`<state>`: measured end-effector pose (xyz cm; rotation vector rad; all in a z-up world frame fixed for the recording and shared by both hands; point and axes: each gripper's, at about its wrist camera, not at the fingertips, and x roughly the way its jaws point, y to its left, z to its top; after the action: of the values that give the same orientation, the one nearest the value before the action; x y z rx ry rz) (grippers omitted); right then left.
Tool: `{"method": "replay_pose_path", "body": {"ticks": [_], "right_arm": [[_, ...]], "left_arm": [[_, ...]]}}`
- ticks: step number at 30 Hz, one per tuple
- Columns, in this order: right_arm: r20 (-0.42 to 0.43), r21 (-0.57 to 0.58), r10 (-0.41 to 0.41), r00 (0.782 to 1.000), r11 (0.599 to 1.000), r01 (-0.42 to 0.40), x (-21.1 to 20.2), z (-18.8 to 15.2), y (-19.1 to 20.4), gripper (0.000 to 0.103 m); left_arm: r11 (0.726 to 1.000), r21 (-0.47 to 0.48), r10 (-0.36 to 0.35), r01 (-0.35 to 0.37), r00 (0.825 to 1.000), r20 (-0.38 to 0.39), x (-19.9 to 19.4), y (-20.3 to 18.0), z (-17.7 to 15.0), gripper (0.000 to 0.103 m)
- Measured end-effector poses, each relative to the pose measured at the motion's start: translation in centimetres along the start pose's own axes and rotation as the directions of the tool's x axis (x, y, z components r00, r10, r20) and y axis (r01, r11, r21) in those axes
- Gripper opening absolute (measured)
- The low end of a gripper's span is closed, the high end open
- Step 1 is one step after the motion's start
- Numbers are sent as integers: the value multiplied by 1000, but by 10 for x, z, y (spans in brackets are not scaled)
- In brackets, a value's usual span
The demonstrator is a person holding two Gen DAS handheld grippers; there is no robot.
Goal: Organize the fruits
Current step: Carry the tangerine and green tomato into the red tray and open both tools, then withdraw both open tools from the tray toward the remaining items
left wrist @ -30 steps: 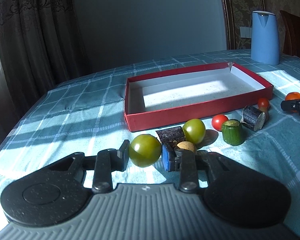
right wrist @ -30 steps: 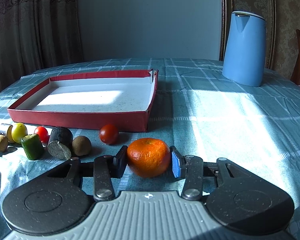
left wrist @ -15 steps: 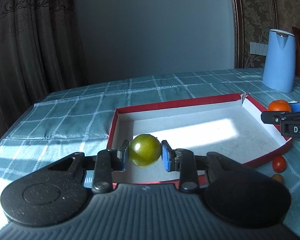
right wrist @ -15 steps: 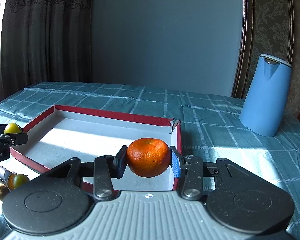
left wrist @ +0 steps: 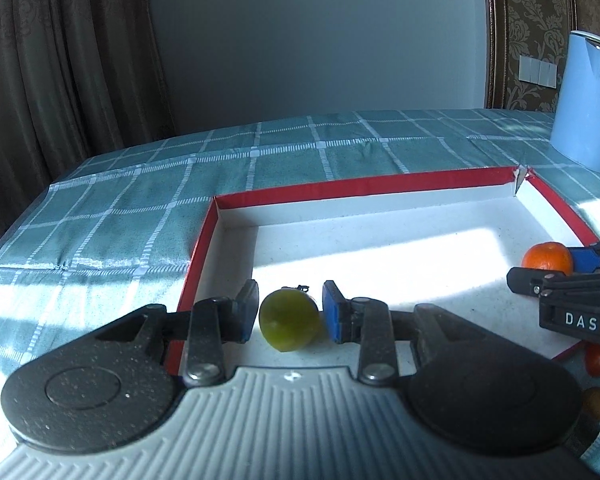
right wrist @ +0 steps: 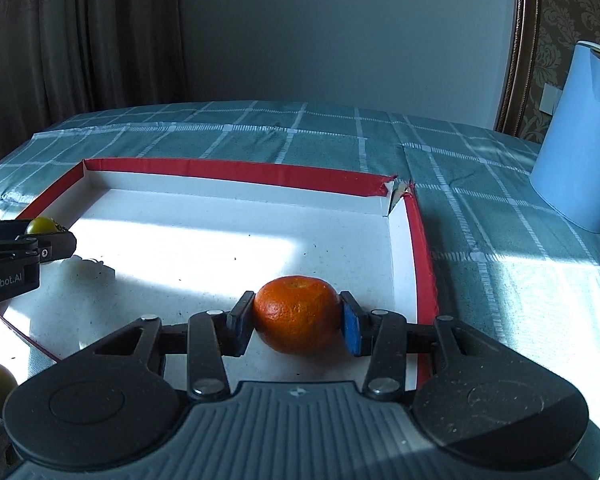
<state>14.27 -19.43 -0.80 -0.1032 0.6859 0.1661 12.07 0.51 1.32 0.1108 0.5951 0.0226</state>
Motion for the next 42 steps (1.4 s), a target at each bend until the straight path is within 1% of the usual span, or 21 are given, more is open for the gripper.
{"method": "replay_pose_path", "body": {"ticks": [1, 2, 4, 6, 7, 8, 9, 10, 11, 13, 16, 19, 23, 26, 27, 31, 32, 34, 38, 41, 42], "right_arm": [[-1, 4, 1, 1000, 1000, -1, 0, 0, 0, 44], [-1, 9, 2, 1000, 1000, -2, 0, 1, -1, 44], [-1, 7, 0, 1000, 1000, 0, 1, 2, -1, 44], [0, -5, -7, 1000, 1000, 7, 1, 2, 0, 44], [2, -8, -10, 1000, 1000, 10, 0, 2, 1, 44], [4, -12, -8, 1000, 1000, 9, 1, 1, 1, 48], [5, -13, -5, 1000, 1000, 5, 1, 1, 1, 58], [6, -12, -5, 1000, 1000, 5, 1, 0, 1, 63], [14, -9, 0, 1000, 1000, 0, 1, -1, 0, 71], [20, -3, 4, 1000, 1000, -4, 0, -2, 0, 72], [32, 14, 2, 999, 1000, -3, -3, -3, -3, 72], [73, 43, 16, 997, 999, -19, -13, -6, -9, 72], [153, 59, -14, 988, 998, 5, -37, -13, -17, 72], [227, 89, -36, 973, 996, 16, -55, -17, -24, 72], [238, 102, -38, 970, 995, 13, -59, -18, -27, 72], [232, 163, -37, 972, 987, -1, -66, -23, -36, 72], [218, 180, -33, 975, 984, -7, -65, -25, -38, 72], [195, 211, -26, 981, 977, -16, -64, -28, -43, 72], [174, 281, 15, 985, 958, -64, -63, -34, -53, 72], [193, 299, -14, 981, 953, -45, -68, -39, -54, 72], [193, 295, -22, 981, 955, -37, -68, -39, -54, 73]], "left_arm": [[1000, 0, -3, 3, 1000, -1, 0, 0, 0, 35], [1000, -2, -10, 10, 1000, -5, 0, 1, 0, 42], [1000, 1, -9, 9, 1000, -1, 0, 0, -1, 43], [1000, 7, -2, 2, 1000, 10, -2, -2, -1, 47], [1000, 6, -3, 3, 1000, 18, -3, -2, -1, 56], [1000, 5, -3, 2, 1000, 27, -5, -2, -2, 68], [1000, 6, 3, -3, 999, 41, -7, -2, -2, 75], [1000, 5, 7, -8, 998, 63, -10, -2, -3, 86], [1000, 4, 8, -9, 996, 94, -16, -2, -4, 92], [1000, 15, 14, -16, 992, 128, -23, -4, -5, 96], [999, 33, 30, -36, 987, 158, -31, -5, -9, 97], [998, 39, 43, -49, 988, 147, -34, -3, -13, 97], [999, -1, 38, -38, 990, 133, -46, 8, -23, 99], [999, -44, 36, -30, 990, 136, -61, 19, -35, 102], [998, -60, 31, -23, 990, 137, -66, 24, -39, 103], [993, -113, 2, 12, 992, 124, -86, 42, -58, 103], [993, -116, -14, 27, 993, 117, -91, 47, -65, 103], [993, -112, -22, 35, 993, 119, -100, 49, -74, 103], [997, -55, -53, 60, 992, 117, -113, 45, -89, 103], [998, -17, -56, 59, 986, 158, -125, 39, -97, 103], [999, -11, -50, 52, 986, 159, -126, 37, -98, 103]]}}
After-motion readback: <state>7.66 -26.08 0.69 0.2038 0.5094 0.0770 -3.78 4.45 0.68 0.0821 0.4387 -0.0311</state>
